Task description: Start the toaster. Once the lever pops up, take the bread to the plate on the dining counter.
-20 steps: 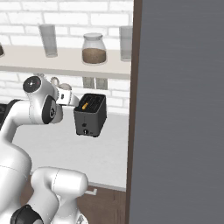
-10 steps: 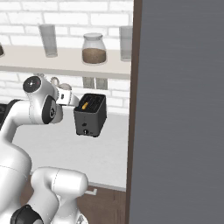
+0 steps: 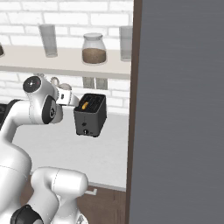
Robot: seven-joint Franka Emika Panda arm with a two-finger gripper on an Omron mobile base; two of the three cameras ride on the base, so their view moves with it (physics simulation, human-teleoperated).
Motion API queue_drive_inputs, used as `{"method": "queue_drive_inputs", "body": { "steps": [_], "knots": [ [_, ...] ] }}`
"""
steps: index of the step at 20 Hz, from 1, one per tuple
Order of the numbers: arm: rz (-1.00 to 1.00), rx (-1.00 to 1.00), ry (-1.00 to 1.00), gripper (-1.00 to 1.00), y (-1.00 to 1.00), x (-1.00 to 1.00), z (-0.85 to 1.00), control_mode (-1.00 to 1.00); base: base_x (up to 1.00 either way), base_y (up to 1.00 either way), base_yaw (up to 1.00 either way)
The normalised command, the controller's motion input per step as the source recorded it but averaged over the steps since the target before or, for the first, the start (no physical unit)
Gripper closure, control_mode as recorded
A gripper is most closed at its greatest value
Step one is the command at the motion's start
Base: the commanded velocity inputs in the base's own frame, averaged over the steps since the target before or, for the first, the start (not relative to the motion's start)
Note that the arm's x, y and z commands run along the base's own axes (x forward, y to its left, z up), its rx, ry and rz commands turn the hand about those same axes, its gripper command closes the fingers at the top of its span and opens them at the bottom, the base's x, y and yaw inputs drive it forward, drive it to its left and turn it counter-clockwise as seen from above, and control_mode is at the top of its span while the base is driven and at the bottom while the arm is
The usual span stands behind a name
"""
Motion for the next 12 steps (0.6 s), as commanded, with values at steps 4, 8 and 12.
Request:
{"method": "queue_drive_inputs", "body": {
  "steps": [4,8,12],
  "knots": [
    [0.00,0.00,0.00,-1.00,0.00,0.00,0.00,-1.00,0.00,0.00,0.00],
    [0.00,0.00,0.00,-1.00,0.00,0.00,0.00,-1.00,0.00,0.00,0.00],
    [0.00,0.00,0.00,-1.00,0.00,0.00,0.00,-1.00,0.00,0.00,0.00]
  ]
}}
